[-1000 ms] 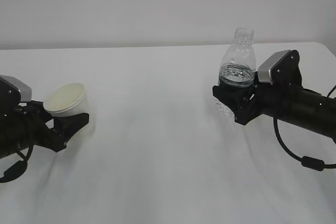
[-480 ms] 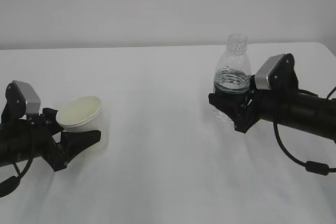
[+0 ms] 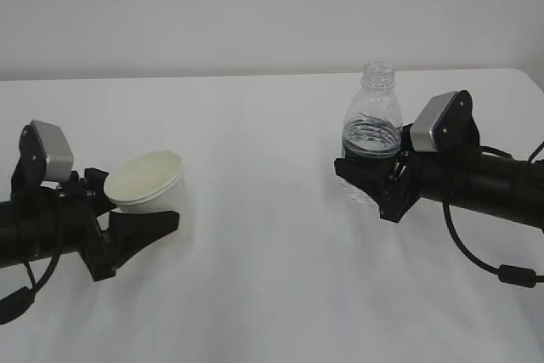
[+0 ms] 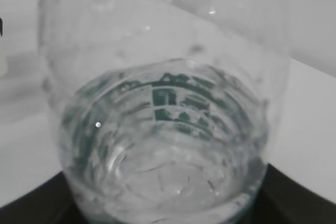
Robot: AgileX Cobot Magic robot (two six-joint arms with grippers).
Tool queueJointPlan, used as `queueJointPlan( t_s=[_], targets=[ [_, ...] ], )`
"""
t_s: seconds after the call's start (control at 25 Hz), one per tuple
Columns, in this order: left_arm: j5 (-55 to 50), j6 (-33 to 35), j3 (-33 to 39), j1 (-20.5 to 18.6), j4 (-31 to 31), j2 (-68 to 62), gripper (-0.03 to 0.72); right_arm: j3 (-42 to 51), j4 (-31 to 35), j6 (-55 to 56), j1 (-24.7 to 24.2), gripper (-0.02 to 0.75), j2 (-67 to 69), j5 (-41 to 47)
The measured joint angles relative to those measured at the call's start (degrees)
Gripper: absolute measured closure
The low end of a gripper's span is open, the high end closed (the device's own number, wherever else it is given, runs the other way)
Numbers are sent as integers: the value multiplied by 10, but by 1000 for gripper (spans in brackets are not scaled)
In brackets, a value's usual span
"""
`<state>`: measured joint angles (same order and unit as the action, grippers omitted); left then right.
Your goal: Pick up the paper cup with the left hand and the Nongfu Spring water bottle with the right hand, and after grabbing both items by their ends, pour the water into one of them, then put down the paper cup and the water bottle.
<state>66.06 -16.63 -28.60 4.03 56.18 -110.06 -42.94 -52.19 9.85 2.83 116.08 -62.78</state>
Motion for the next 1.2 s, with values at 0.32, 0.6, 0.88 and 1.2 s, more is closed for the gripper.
queueJointPlan(
  t_s=[0.32,0.6,0.88,1.2],
  targets=[
    [0,1,0,93,-71,0,183,0,-11,0,0,271,0,0],
    [0,7,-3,130,-93,0,183,0,-27,1,0,271,0,0],
    [-26,8,-53,165,-92,0,183,0,-42,1,0,271,0,0],
    [-43,9,-89,210,-92,-27,183,0,-48,1,0,271,-1,0]
  ],
)
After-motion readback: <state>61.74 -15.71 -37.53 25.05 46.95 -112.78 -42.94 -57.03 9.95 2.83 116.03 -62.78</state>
